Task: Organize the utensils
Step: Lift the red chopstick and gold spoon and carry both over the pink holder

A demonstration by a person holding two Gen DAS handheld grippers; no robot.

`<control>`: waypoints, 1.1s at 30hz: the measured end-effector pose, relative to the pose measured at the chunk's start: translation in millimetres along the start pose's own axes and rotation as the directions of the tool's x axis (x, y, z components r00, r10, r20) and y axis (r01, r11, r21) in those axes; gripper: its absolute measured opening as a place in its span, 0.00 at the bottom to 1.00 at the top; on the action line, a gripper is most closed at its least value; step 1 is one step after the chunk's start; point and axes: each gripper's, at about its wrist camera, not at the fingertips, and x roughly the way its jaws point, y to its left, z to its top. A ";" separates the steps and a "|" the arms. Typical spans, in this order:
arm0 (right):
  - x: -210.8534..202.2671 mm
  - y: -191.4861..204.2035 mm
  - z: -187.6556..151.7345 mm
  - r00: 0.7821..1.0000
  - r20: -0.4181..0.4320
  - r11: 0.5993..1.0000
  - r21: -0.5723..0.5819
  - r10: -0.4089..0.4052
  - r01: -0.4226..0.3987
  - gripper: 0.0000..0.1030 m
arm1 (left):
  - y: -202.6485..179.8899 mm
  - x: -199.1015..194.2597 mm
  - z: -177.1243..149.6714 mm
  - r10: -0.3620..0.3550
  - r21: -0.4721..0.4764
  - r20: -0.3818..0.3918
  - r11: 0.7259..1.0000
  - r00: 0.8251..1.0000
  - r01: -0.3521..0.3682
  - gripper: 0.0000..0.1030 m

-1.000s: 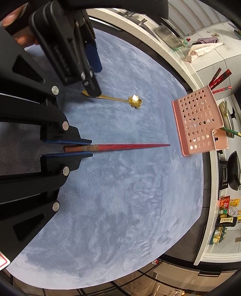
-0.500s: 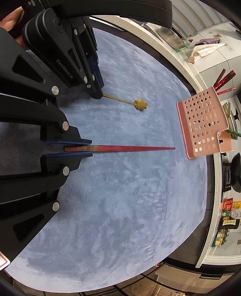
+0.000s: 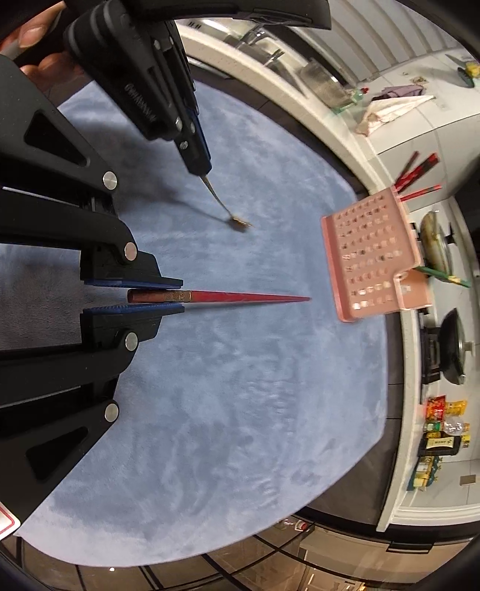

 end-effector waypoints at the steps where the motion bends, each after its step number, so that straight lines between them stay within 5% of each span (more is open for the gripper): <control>1: -3.4 0.1 3.4 1.000 0.008 1.000 0.004 0.004 -0.004 0.07 | 1.7 -6.0 5.4 -0.003 -0.005 0.014 1.000 1.000 0.003 0.01; 9: -43.6 2.9 52.3 0.991 0.130 1.000 0.004 0.024 -0.024 0.07 | 15.6 -41.2 53.4 -0.008 -0.023 0.099 1.000 0.995 0.010 0.01; 21: -83.3 4.2 162.6 0.948 0.303 0.995 -0.002 0.095 -0.100 0.07 | 18.7 -88.1 152.8 -0.021 0.024 0.185 1.000 0.982 0.017 0.01; 33: -104.1 23.4 284.4 0.874 0.465 0.989 -0.013 0.139 -0.150 0.07 | 21.1 -93.2 255.1 -0.056 0.042 0.202 0.998 0.978 0.048 0.01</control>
